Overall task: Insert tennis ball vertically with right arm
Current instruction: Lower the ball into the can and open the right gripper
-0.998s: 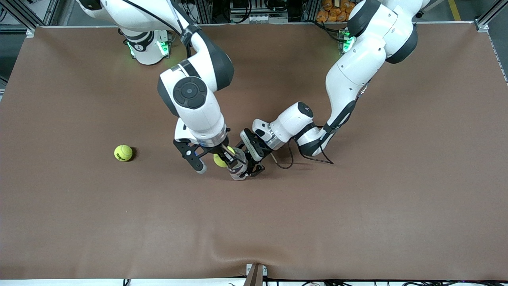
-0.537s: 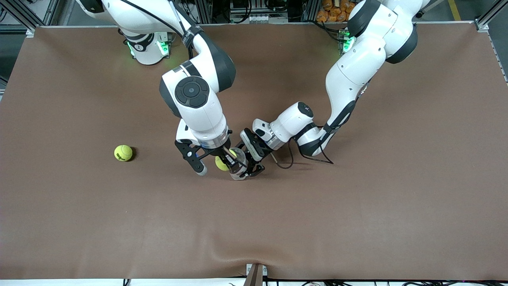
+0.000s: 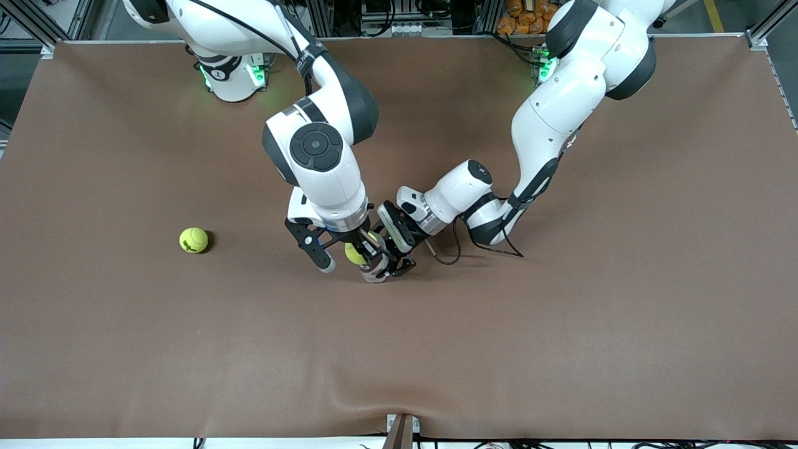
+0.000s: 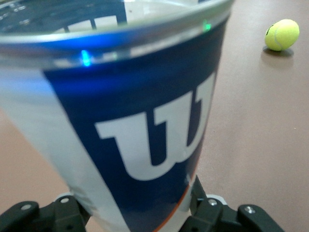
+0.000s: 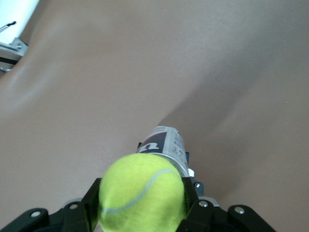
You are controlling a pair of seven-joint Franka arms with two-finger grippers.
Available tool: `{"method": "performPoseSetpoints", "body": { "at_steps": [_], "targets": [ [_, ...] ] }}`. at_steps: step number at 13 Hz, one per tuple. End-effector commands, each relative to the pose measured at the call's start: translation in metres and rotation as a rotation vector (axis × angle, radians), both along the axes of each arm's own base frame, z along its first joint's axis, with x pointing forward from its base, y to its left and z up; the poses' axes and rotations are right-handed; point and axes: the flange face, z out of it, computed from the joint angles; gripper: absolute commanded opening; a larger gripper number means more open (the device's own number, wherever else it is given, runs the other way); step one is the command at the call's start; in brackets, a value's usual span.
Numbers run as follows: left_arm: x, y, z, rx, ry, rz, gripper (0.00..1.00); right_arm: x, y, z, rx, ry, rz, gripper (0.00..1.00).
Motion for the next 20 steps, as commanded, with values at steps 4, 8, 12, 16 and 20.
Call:
{"method": "performPoseSetpoints", "body": {
  "at_steps": [4, 8, 12, 16, 20],
  "targets": [
    [-0.002, 0.000, -0.001, -0.013, -0.011, -0.005, 0.78, -0.008, 0.011, -0.007, 0.000, 0.050, 0.002, 0.00],
    [-0.001, 0.000, 0.000, -0.014, -0.012, -0.005, 0.78, -0.010, 0.014, -0.010, -0.001, 0.051, 0.008, 0.00],
    [-0.001, 0.000, 0.000, -0.015, -0.013, -0.004, 0.78, -0.009, 0.014, -0.009, 0.001, 0.043, 0.007, 0.53],
    [-0.001, 0.000, 0.000, -0.014, -0.012, -0.005, 0.78, -0.010, 0.014, -0.010, -0.001, 0.044, -0.002, 1.00],
    [-0.001, 0.000, 0.000, -0.014, -0.012, -0.005, 0.78, -0.009, 0.014, -0.010, -0.002, 0.042, 0.005, 1.00]
  ]
}}
